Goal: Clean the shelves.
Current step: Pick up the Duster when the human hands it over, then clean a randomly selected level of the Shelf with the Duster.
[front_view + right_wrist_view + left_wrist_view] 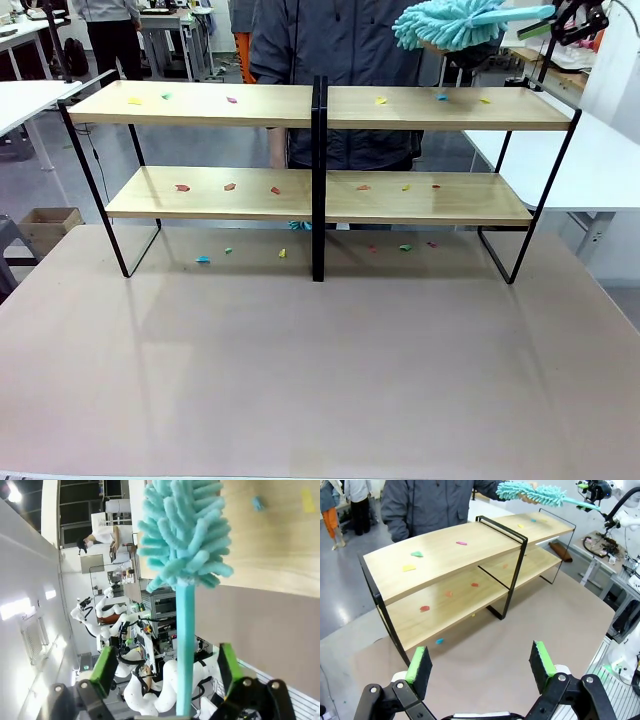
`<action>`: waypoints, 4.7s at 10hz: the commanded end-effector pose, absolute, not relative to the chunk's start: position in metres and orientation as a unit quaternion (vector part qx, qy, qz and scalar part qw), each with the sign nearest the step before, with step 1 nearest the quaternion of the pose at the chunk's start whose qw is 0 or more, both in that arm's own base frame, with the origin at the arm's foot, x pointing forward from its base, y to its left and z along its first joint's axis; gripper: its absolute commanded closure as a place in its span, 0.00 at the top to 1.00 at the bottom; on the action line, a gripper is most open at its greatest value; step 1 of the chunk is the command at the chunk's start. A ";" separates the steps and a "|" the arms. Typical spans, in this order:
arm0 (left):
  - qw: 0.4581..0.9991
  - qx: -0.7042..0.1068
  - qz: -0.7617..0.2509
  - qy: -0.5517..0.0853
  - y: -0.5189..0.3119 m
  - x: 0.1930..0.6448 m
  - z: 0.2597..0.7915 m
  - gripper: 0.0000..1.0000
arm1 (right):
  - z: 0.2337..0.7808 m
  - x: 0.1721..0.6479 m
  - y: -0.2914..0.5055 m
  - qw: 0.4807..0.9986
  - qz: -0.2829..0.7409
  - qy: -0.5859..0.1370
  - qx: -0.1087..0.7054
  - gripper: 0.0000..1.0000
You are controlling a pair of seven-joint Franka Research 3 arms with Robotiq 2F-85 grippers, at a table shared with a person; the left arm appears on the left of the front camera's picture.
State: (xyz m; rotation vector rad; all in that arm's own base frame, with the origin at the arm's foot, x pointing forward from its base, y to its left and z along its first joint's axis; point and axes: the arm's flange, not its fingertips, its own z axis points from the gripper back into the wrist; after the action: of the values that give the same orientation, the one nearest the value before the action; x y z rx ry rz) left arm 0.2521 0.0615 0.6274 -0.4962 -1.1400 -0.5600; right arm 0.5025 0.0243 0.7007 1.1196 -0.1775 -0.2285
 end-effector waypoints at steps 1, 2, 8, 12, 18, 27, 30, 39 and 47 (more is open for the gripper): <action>0.780 -0.229 -0.253 -0.525 0.061 0.250 0.622 1.00 | 0.700 0.506 0.028 0.839 -0.124 -0.072 0.526 1.00; 0.780 -0.229 -0.253 -0.525 0.061 0.250 0.622 1.00 | 0.696 0.510 0.029 0.838 -0.130 -0.067 0.526 1.00; 0.780 -0.229 -0.253 -0.525 0.061 0.250 0.622 1.00 | 0.689 0.512 0.034 0.842 -0.126 -0.054 0.522 0.00; 0.780 -0.229 -0.253 -0.525 0.061 0.250 0.622 1.00 | 0.683 0.513 0.038 0.841 -0.124 -0.049 0.525 0.00; 0.780 -0.229 -0.253 -0.525 0.061 0.250 0.622 1.00 | 0.712 0.448 -0.016 0.869 -0.008 -0.078 0.489 0.00; 0.780 -0.229 -0.253 -0.525 0.061 0.250 0.622 1.00 | 0.696 0.169 -0.247 0.898 0.205 -0.031 0.389 0.00; 0.780 -0.229 -0.253 -0.525 0.061 0.250 0.622 1.00 | 0.683 0.167 -0.247 0.901 0.190 -0.038 0.388 0.00; 0.780 -0.229 -0.253 -0.525 0.061 0.250 0.622 1.00 | 0.683 0.167 -0.247 0.901 0.190 -0.038 0.388 0.00; 0.780 -0.229 -0.253 -0.525 0.061 0.250 0.622 1.00 | 0.680 0.168 -0.248 0.899 0.191 -0.037 0.392 0.13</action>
State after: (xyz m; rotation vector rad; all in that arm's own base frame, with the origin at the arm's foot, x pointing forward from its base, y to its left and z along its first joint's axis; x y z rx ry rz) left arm 0.2512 0.0628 0.6282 -0.5045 -1.1416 -0.5586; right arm 0.1685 -0.2480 0.6801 0.8130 -0.0767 0.3955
